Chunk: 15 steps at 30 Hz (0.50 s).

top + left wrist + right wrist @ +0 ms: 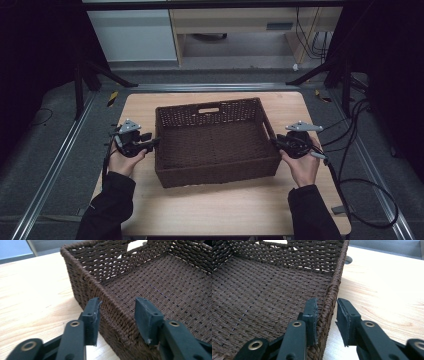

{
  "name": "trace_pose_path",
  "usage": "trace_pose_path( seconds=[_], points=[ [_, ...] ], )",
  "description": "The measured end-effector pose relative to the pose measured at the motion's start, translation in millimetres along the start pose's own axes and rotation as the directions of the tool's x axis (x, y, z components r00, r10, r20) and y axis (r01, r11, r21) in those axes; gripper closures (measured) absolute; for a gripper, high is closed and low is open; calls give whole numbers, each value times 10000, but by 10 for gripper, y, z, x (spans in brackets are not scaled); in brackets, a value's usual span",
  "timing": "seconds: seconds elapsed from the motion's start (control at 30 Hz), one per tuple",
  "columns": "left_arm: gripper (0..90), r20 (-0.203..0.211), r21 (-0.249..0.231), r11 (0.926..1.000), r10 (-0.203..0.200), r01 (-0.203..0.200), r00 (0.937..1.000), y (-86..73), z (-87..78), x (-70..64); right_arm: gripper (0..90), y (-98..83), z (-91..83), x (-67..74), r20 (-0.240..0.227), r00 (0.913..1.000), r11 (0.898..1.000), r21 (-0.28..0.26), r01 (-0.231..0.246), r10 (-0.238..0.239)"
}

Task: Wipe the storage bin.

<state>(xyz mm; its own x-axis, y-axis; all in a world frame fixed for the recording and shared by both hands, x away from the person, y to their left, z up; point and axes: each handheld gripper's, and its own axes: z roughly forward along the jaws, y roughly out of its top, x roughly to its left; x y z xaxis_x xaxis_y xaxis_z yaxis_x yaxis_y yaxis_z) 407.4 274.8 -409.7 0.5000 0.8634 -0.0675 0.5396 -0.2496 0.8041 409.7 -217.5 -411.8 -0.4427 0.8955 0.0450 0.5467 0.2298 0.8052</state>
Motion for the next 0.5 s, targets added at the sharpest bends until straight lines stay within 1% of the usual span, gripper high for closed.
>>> trace_pose_path(
  seconds=[0.03,0.07,0.17,0.2,0.27,0.4,0.5],
  points=[
    [628,159,26,10000,46,-47,9999,-7,18,-19,685,3,-19,-3,-50,10000,10000,22,-30,30],
    [638,159,26,10000,46,-47,9999,-7,18,-19,685,3,-19,-3,-50,10000,10000,22,-30,30],
    [640,27,0,9999,140,-140,9999,-22,7,-48,674,8,-47,-4,-130,9999,9999,122,-52,53],
    [640,-59,31,9997,263,-263,9996,-24,-8,-59,674,8,-47,-4,-130,9999,9999,122,-52,53],
    [645,-107,-35,9993,366,-366,9993,-43,-29,-93,673,13,-69,-4,-152,9999,9999,158,4,-2],
    [648,-67,-105,9995,308,-309,9995,-91,-81,-152,676,21,-112,-8,-194,9998,9999,124,-41,43],
    [644,-72,-33,9991,413,-413,9991,-104,-119,-198,691,16,-112,-10,-164,9999,9998,179,14,-11]
  ],
)
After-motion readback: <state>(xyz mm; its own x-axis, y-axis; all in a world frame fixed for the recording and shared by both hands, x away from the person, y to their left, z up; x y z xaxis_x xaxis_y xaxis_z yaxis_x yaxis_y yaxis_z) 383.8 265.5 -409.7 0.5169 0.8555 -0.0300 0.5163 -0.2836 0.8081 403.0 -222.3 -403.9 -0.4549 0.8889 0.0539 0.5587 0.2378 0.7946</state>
